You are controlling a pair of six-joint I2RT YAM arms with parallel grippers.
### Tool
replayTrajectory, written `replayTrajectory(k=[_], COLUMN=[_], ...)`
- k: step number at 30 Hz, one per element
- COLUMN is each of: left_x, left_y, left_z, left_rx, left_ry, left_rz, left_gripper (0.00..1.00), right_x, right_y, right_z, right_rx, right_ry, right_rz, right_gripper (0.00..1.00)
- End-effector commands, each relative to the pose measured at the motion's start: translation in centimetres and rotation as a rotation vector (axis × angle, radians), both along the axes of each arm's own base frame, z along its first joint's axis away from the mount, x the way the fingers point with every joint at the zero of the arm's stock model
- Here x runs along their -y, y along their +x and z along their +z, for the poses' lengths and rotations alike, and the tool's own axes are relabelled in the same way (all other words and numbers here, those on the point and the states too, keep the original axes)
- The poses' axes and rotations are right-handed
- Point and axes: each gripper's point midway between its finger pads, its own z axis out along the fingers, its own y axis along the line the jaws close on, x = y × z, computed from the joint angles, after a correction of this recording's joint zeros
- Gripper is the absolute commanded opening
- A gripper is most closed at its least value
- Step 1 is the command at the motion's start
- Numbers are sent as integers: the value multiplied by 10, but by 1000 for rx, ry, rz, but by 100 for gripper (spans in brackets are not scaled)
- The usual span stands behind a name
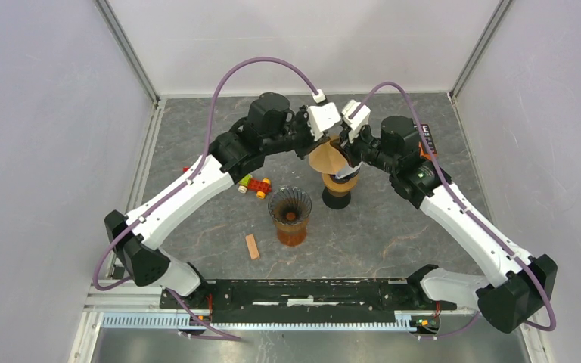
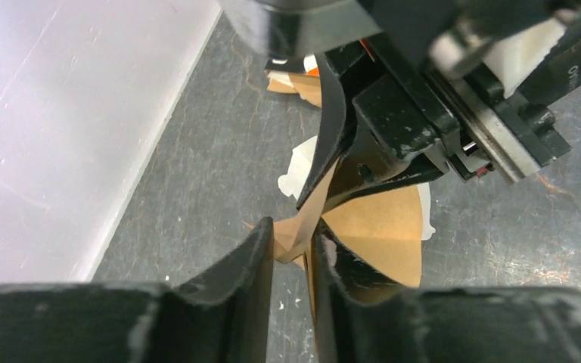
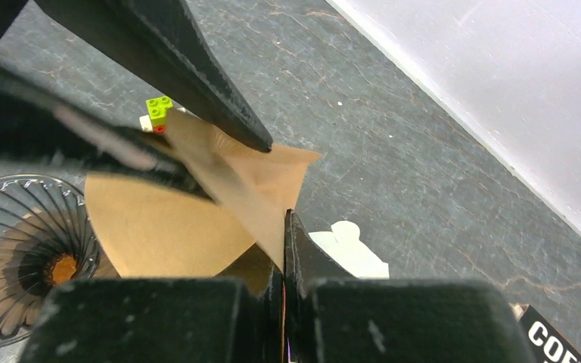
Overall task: Place the coffee filter in the dripper
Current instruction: Pick up the coffee filter from the coffee filter holder.
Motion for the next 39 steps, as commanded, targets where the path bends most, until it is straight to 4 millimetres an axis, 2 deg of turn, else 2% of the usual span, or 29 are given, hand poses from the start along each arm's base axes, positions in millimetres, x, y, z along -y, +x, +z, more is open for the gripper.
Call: replayTrajectory(k=[1, 2, 3, 7, 8, 11, 14, 16, 24, 29, 32, 34, 39], left_x=[-3, -4, -6, -17, -18, -19, -18, -16, -7, -6, -5, -7, -15], left_y=[10, 11, 14, 22, 24, 28, 34, 36, 25, 24, 25, 26, 33], left_z=[9, 9, 9, 11, 11, 12, 11, 8, 12, 11, 12, 15, 24], left_rx=[81, 74, 68, 38, 30, -2, -27, -61, -150, -198, -216, -217, -243], left_ry=[34, 27, 19, -20, -31, -67, -97, -112, -160, -196, -215, -231, -312], left_rz=[103, 137, 175, 289, 307, 357, 408, 426, 395, 414, 432, 449, 544], left_gripper=[38, 43, 53, 72, 76, 76, 68, 58, 3, 2, 2, 2, 2], right_x=[6, 7, 7, 8, 8, 8, 7, 6, 12, 13, 13, 14, 14], right_y=[13, 14, 14, 14, 14, 13, 13, 14, 21, 26, 27, 27, 29], right_z=[29, 30, 31, 33, 33, 36, 40, 42, 48, 49, 47, 47, 44], right_rx=[52, 52, 54, 53, 50, 49, 49, 49, 48, 42, 39, 40, 23], right_ry=[34, 35, 37, 47, 49, 64, 82, 89, 94, 95, 94, 93, 112], right_rz=[-83, -91, -95, -104, -105, -107, -110, -112, -167, -192, -194, -197, -220], right_gripper=[1, 1, 0, 0, 0, 0, 0, 0, 2, 6, 12, 18, 39])
